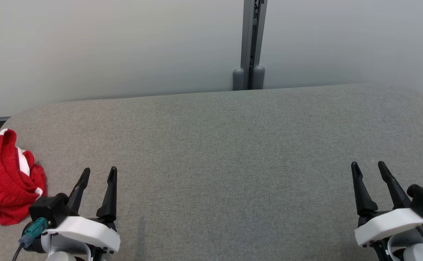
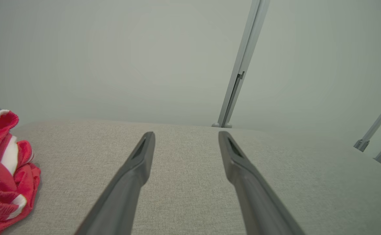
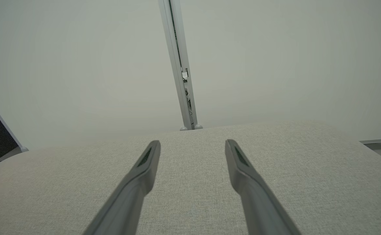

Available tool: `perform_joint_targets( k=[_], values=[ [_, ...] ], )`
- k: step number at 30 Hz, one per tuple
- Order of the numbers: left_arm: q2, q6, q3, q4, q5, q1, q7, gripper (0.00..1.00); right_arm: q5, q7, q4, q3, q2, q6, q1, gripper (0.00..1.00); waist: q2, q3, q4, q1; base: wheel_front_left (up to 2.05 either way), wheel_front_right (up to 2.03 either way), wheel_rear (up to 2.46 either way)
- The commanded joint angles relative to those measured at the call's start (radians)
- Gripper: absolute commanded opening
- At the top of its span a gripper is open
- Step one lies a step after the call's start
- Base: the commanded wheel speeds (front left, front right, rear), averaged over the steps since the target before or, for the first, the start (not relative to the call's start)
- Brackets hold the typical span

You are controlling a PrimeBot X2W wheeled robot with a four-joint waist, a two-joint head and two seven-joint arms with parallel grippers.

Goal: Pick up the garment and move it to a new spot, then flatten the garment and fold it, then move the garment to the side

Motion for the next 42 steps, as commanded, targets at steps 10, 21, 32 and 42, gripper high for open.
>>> perform_joint_targets(
  k=[10, 21, 32, 42],
  values=[
    [0.001, 0.006, 0.011, 0.032, 0.084, -0.007, -0.029, 1.00, -0.070, -0.031, 0.045, 0.010, -0.001, 0.004, -0.024, 1.00, 0.0000, -0.004, -0.002, 0.0000, 0.00, 0.00, 0.00],
    [-0.005, -0.005, 0.025, 0.080, 0.142, -0.014, -0.051, 1.00, -0.119, -0.053, 0.115, 0.019, -0.004, 0.005, -0.040, 1.00, 0.0000, -0.008, -0.005, 0.0000, 0.00, 0.00, 0.00],
    [-0.016, -0.011, 0.048, 0.115, 0.201, -0.024, -0.073, 1.00, -0.142, -0.076, 0.125, 0.038, -0.002, 0.005, -0.040, 1.00, 0.0000, -0.010, -0.008, 0.0000, 0.00, 0.00, 0.00],
    [-0.026, -0.019, 0.067, 0.147, 0.235, -0.027, -0.090, 1.00, -0.168, -0.093, 0.136, 0.040, -0.003, 0.004, -0.041, 1.00, 0.0000, -0.015, -0.006, 0.0000, 0.00, 0.00, 0.00]
  ],
)
